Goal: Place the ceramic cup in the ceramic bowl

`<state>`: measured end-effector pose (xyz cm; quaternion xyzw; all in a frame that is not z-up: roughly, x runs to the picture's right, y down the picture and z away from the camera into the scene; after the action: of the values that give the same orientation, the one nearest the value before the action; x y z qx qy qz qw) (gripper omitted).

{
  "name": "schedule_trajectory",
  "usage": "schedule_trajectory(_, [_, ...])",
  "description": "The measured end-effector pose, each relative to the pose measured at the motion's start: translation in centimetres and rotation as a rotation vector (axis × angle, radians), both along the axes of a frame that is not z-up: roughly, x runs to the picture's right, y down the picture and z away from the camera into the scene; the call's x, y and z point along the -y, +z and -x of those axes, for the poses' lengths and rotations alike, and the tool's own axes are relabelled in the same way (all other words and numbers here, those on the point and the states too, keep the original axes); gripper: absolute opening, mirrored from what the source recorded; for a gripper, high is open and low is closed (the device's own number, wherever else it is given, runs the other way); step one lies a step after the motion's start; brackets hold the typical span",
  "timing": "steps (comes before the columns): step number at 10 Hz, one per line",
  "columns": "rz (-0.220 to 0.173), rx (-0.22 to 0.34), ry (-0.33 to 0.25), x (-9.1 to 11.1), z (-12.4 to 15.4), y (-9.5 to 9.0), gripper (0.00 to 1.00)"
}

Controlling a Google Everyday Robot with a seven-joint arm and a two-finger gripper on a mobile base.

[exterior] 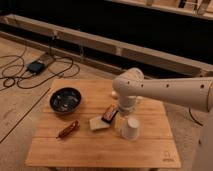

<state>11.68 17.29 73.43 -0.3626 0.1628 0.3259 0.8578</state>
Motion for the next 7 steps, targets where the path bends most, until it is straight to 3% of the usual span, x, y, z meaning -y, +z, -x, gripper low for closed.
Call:
schedule_trajectory(5, [0.017,-0.027,0.062,-2.3,-2.2,0.8,0.78])
schedule_trajectory(7, [0.025,-0.021,0.075,-3.2,-2.2,1.3,0.60])
